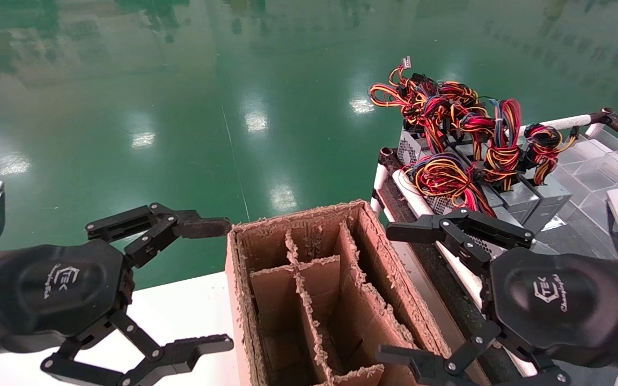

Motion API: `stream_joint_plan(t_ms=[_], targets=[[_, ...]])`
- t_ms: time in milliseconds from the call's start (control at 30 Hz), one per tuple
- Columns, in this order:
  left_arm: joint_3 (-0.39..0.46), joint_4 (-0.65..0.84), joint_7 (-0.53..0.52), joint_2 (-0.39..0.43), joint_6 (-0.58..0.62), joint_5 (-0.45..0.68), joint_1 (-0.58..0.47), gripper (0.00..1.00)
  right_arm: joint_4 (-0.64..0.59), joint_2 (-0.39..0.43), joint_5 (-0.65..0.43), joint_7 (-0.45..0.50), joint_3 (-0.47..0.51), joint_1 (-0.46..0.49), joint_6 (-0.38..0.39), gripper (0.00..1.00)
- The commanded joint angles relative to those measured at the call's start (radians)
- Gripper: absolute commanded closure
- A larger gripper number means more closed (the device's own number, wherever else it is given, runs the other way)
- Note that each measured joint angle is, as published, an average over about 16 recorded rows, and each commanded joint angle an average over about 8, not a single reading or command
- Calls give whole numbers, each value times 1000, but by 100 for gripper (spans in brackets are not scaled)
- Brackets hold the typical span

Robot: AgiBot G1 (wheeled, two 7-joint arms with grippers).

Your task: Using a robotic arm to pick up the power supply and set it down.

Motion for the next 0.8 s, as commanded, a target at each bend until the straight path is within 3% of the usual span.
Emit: stream_joint_plan(t_ms=[33, 800], targets=[[0, 0, 0, 0, 0, 0, 0, 0, 0, 0, 0, 0, 0, 0, 0, 0], [0, 0, 0, 0, 0, 0, 0, 0, 0, 0, 0, 0, 0, 0, 0, 0]])
